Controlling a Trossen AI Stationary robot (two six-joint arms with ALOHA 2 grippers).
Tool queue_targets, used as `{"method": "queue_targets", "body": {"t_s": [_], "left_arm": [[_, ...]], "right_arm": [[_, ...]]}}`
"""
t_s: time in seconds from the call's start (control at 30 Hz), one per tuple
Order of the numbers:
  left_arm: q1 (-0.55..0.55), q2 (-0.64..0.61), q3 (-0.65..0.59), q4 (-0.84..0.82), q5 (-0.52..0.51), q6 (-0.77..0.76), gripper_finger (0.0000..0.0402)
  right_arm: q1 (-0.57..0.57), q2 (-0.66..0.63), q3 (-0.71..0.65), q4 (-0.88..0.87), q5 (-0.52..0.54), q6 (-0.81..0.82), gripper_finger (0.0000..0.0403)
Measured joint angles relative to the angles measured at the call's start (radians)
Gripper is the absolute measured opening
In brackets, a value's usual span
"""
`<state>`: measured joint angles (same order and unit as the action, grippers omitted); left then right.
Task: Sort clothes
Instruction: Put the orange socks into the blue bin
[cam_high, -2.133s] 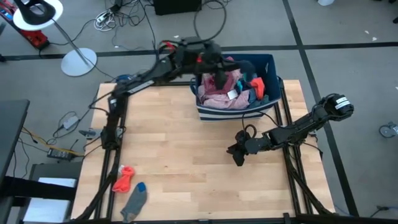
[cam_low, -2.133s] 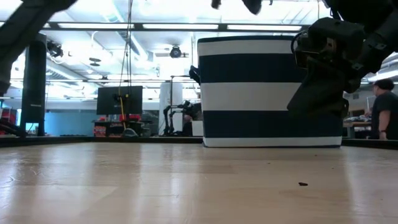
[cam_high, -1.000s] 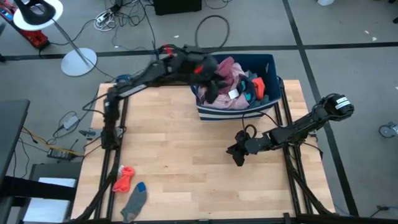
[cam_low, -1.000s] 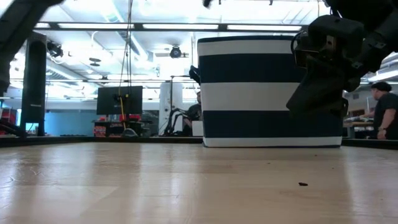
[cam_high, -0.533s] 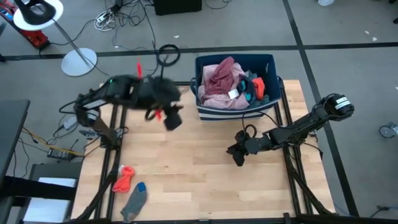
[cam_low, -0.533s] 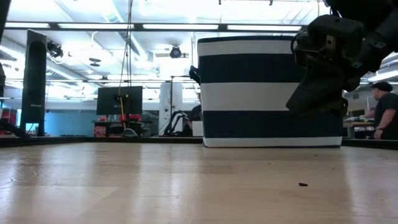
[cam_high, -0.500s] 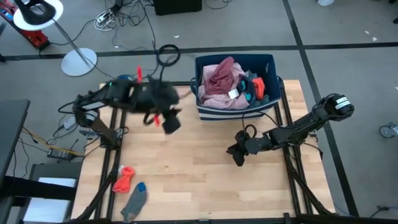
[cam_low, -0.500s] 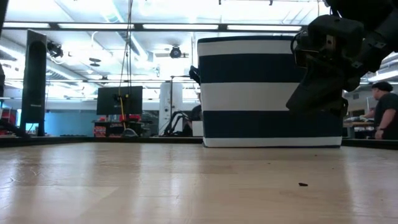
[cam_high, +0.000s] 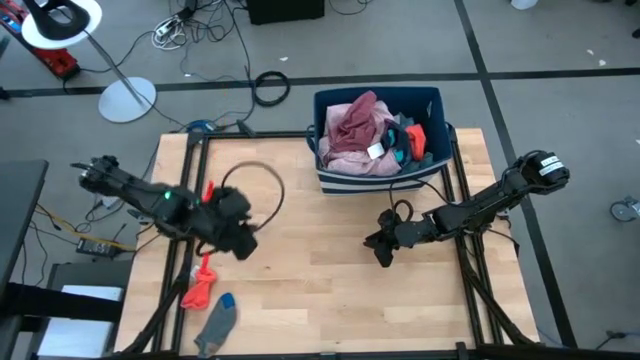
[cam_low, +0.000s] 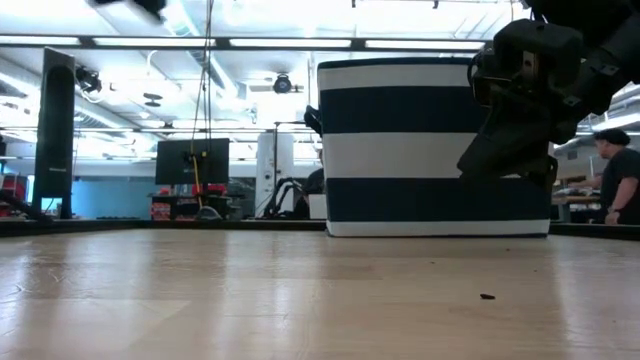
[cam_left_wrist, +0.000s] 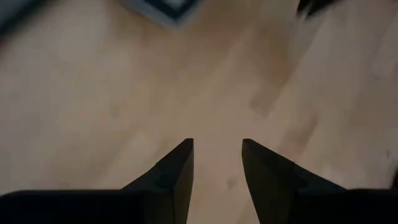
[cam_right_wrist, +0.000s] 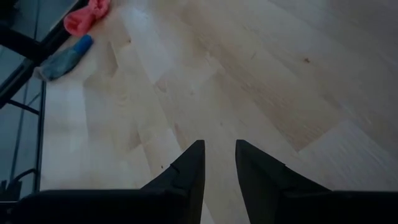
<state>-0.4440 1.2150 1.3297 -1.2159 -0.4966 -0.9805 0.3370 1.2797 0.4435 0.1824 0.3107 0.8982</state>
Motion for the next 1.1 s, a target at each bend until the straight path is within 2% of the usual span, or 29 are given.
{"method": "queue_targets", "body": {"t_s": [0.13, 0.37, 0.5, 0.73, 0.97, 1.1], "left_arm": [[-0.058, -0.068, -0.182, 0.074, 0.111, -0.163, 0.0141], [-0.139, -0.078, -0.371, 0.102, 0.333, -0.339, 0.0141], [-0.221, -0.077, -0.466, 0.148, 0.349, -0.442, 0.014], [-0.382, -0.078, -0.57, 0.239, 0.3, -0.602, 0.014], [-0.542, -0.078, -0.609, 0.209, 0.384, -0.686, 0.014], [-0.611, -0.078, -0.638, 0.221, 0.404, -0.737, 0.014]], "right_arm": [[0.0, 0.0, 0.0, -0.002, 0.0, 0.0, 0.0091], [0.0, 0.0, 0.0, -0.003, 0.0, 0.012, 0.0091], [0.0, 0.0, 0.0, -0.001, 0.0, 0.025, 0.0089], [0.0, 0.0, 0.0, 0.003, 0.0, 0.025, 0.0091], [0.0, 0.0, 0.0, 0.011, 0.0, 0.027, 0.0091], [0.003, 0.0, 0.0, 0.037, 0.0, 0.085, 0.0091]]}}
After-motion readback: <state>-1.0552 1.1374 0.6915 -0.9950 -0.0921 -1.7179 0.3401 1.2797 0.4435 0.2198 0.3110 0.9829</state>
